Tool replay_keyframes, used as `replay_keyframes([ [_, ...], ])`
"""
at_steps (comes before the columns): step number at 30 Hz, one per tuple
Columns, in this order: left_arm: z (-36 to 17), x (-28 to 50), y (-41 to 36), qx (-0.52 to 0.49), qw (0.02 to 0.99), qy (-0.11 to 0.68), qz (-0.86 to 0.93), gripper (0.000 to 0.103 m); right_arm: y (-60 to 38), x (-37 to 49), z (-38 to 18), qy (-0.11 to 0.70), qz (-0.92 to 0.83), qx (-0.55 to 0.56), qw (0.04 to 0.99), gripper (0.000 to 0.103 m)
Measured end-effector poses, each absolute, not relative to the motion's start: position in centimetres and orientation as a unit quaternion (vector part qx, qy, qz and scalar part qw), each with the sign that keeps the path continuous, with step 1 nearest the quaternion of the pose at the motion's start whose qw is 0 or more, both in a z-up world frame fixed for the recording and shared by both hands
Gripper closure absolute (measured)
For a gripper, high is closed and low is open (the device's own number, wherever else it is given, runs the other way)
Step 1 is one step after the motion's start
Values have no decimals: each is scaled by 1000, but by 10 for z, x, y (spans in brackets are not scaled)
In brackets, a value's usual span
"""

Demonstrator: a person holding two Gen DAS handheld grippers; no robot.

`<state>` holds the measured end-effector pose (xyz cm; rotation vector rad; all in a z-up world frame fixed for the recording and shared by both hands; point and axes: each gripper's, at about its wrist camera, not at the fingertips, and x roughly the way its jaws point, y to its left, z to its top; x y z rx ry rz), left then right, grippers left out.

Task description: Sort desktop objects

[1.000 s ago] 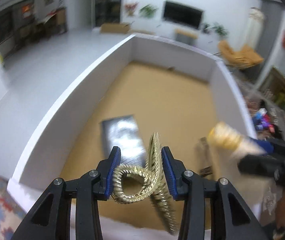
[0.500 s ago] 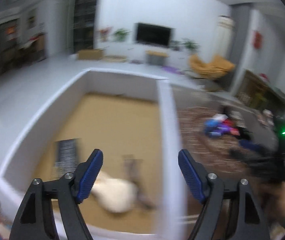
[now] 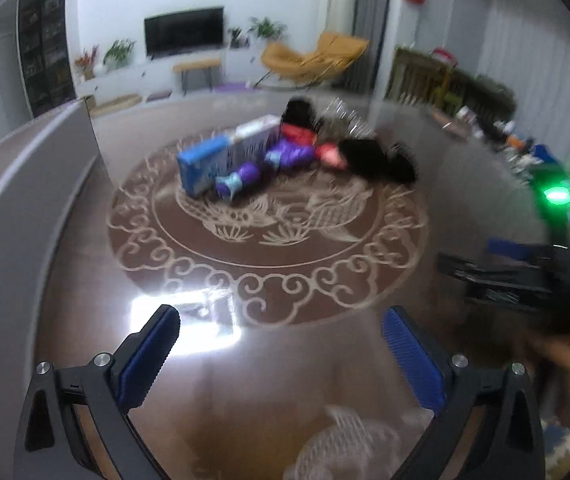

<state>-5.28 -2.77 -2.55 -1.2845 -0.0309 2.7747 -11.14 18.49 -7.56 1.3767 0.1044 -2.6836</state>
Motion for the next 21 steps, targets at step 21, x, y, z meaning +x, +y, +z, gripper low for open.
replay_keyframes([
  [21,-63,-118,-16,-455,10,7,890,0,179,-116,-78,41,-887,455,63,0],
])
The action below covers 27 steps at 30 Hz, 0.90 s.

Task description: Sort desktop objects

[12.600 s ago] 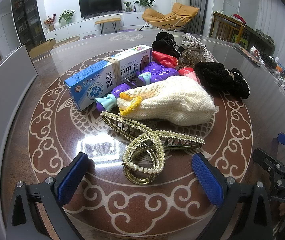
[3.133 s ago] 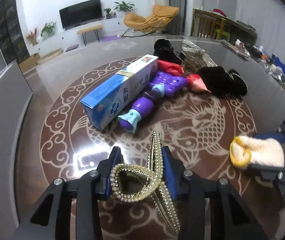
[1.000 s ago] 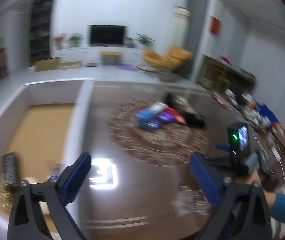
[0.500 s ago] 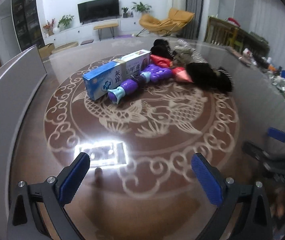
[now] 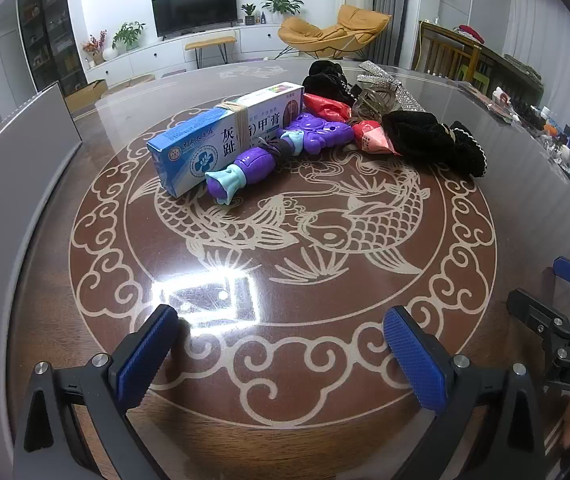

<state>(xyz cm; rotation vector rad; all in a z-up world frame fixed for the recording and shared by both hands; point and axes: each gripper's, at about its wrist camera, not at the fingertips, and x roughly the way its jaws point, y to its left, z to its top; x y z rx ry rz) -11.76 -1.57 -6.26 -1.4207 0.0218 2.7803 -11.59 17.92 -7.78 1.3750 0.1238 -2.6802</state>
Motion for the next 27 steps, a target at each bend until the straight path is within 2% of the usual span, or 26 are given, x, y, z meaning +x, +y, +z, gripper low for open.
replay_keyframes([
  [27,-62,-117,-17,-455,9,7,890,0,179,-115,-78,41,-887,455,63,0],
])
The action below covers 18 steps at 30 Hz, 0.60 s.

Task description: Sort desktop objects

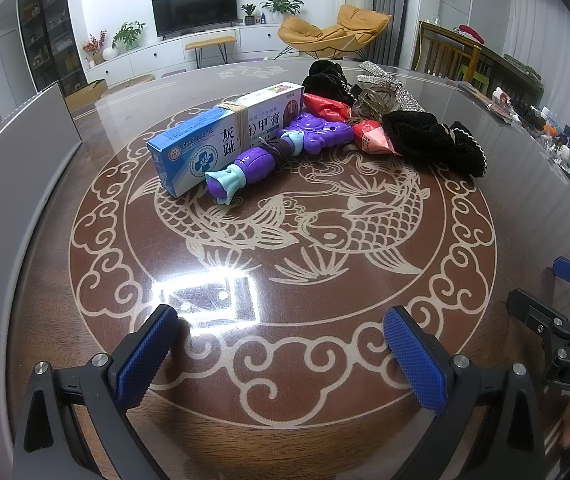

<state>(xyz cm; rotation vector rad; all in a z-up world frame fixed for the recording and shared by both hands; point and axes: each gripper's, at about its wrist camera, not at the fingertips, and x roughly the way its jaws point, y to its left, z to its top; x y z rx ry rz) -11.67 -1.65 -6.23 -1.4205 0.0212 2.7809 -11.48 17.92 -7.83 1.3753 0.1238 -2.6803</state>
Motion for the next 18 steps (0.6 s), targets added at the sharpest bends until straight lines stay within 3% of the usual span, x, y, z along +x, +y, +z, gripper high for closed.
replay_keyframes([
  [18,-62,-116,-16,-455,9,7,891,0,180,-116,-78,41,-887,455,63,0],
])
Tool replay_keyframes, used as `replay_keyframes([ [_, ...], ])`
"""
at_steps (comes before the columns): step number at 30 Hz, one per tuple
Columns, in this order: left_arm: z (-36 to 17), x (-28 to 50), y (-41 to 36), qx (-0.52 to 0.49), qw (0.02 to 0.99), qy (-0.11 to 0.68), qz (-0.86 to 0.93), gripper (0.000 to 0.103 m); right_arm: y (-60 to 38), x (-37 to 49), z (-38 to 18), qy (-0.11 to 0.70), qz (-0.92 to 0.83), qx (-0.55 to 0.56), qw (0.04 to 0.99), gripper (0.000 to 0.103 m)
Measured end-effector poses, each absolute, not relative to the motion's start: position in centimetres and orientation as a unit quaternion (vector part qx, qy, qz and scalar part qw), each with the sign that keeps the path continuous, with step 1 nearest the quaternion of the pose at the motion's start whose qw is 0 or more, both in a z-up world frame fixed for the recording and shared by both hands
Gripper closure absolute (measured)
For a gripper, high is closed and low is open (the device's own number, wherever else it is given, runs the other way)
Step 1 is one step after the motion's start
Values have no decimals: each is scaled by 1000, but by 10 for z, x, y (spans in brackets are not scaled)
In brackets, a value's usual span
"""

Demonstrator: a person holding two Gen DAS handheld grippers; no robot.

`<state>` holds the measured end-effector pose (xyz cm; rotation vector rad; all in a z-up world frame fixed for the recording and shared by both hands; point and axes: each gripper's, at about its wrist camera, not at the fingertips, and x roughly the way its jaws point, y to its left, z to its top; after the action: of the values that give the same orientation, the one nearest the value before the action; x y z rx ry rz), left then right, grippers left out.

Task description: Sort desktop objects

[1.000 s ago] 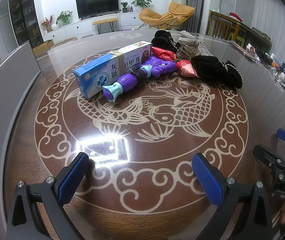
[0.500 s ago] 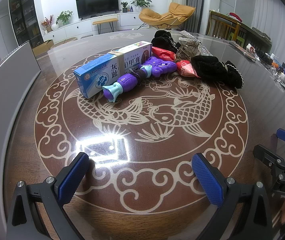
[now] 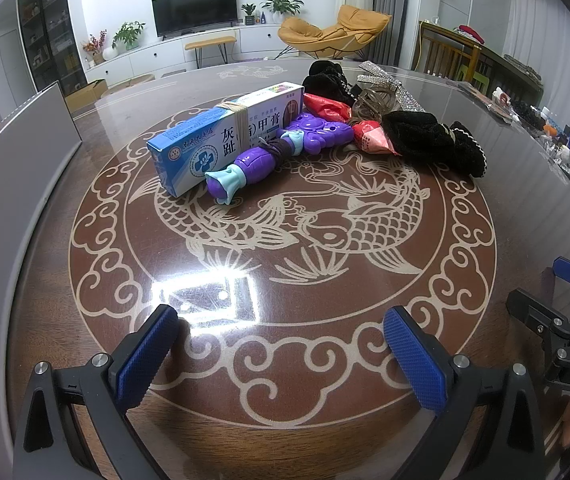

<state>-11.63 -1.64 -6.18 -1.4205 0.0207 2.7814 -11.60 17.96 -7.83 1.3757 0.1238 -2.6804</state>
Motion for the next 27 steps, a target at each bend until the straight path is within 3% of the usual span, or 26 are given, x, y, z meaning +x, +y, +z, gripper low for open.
replay_keyframes([
  [27,-61,-116,-17,-455,9,6,891,0,179,-115,-79,41,-887,455,63,0],
])
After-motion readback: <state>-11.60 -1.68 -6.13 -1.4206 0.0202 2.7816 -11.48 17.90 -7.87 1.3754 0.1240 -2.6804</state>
